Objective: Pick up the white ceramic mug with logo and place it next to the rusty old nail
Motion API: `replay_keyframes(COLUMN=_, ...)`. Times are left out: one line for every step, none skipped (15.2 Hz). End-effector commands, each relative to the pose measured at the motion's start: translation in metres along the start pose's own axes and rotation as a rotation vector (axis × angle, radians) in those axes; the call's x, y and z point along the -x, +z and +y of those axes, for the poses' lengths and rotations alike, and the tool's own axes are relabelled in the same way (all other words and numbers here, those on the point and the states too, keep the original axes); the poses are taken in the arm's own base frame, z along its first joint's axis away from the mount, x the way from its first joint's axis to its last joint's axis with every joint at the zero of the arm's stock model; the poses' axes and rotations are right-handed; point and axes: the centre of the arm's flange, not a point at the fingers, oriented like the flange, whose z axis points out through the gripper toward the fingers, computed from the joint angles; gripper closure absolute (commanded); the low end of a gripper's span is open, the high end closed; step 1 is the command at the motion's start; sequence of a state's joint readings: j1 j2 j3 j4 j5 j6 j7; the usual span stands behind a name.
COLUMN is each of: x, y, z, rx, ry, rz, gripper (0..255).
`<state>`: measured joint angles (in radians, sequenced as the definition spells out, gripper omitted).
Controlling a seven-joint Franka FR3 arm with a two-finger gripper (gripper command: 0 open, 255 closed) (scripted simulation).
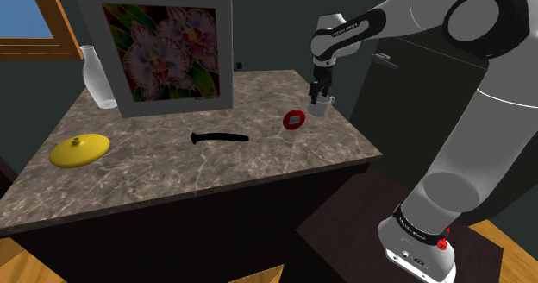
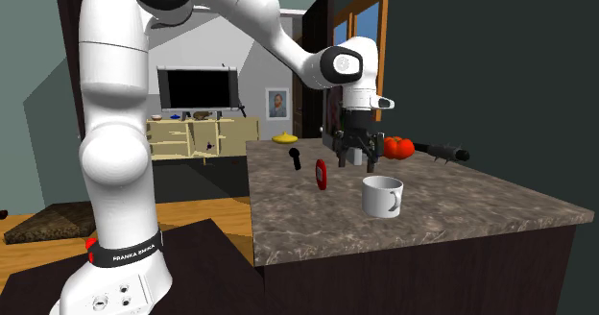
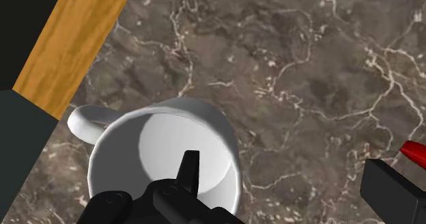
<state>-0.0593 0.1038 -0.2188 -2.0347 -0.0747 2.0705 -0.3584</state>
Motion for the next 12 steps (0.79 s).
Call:
replay_keyframes(x=-0.02, y=0.01, z=0.012, rx=0.014, ry=-0.003, rz=-0.001, gripper=0)
replay_keyframes(x=-0.026, y=0.014, z=0.016, rx=0.019, ry=-0.004, rz=-0.002, gripper=0)
replay_keyframes(x=-0.026, y=0.02, z=0.016, rx=0.019, ry=-0.004, rz=-0.002, gripper=0)
replay_keyframes(x=-0.026, y=0.025, z=0.016, rx=0.019, ry=-0.004, rz=-0.002, gripper=0)
replay_keyframes(x=-0.026, y=0.03, z=0.016, rx=0.019, ry=-0.004, rz=-0.002, gripper=0)
replay_keyframes(x=-0.026, y=0.035, z=0.016, rx=0.019, ry=-0.004, rz=-0.002, gripper=0)
replay_keyframes(x=-0.026, y=0.041, z=0.016, rx=0.019, ry=-0.004, rz=-0.002, gripper=0)
replay_keyframes(x=-0.026, y=0.046, z=0.017, rx=0.019, ry=-0.004, rz=-0.002, gripper=0)
replay_keyframes(x=-0.026, y=0.051, z=0.017, rx=0.019, ry=-0.004, rz=-0.002, gripper=0)
replay_keyframes(x=-0.026, y=0.054, z=0.017, rx=0.019, ry=-0.004, rz=-0.002, gripper=0)
replay_keyframes(x=-0.026, y=0.054, z=0.017, rx=0.019, ry=-0.004, rz=-0.002, gripper=0)
replay_keyframes(x=-0.026, y=0.054, z=0.017, rx=0.019, ry=-0.004, rz=-0.002, gripper=0)
